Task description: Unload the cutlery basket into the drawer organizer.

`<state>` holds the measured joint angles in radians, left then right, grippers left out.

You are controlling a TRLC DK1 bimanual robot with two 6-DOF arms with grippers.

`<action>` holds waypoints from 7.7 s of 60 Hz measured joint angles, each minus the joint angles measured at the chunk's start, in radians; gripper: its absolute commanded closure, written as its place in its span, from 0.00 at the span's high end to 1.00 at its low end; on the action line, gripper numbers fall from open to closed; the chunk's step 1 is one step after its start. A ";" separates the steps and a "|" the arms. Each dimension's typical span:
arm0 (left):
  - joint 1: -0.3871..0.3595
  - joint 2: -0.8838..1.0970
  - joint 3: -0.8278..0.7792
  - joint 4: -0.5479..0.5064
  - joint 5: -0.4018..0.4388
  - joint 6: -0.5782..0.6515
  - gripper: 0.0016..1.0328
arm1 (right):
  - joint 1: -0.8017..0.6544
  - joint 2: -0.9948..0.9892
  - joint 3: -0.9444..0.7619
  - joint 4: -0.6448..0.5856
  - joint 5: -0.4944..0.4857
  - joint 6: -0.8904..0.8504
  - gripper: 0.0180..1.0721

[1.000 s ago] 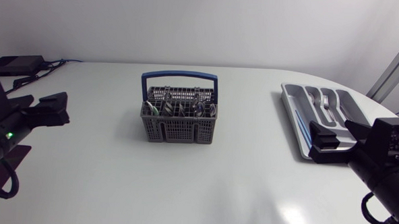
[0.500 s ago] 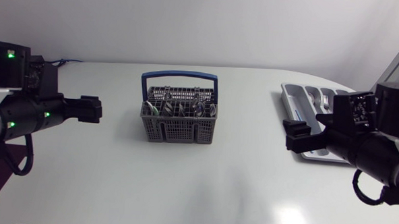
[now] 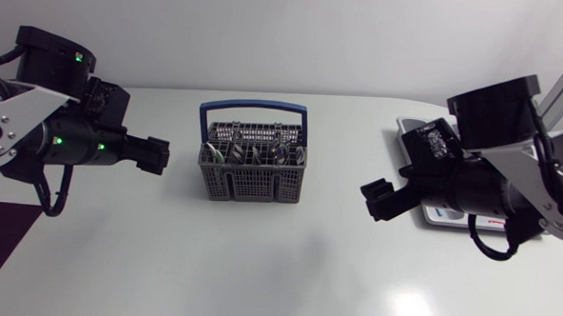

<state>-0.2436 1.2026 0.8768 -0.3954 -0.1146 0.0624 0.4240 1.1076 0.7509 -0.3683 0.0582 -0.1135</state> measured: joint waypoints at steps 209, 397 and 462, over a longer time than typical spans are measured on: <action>0.153 0.369 0.389 -0.251 0.275 0.050 0.84 | 0.420 0.779 0.860 -0.246 0.003 -0.026 0.92; 0.183 0.330 0.288 -0.201 0.298 0.069 0.84 | 0.452 0.994 0.978 -0.058 0.187 -0.072 0.05; 0.171 0.235 0.208 -0.115 0.302 0.096 0.84 | 0.468 0.800 0.908 -0.061 0.190 -0.126 0.06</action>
<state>-0.0727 1.4376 1.0843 -0.5102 0.1871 0.1585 0.8917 1.9080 1.6592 -0.4294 0.2478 -0.2394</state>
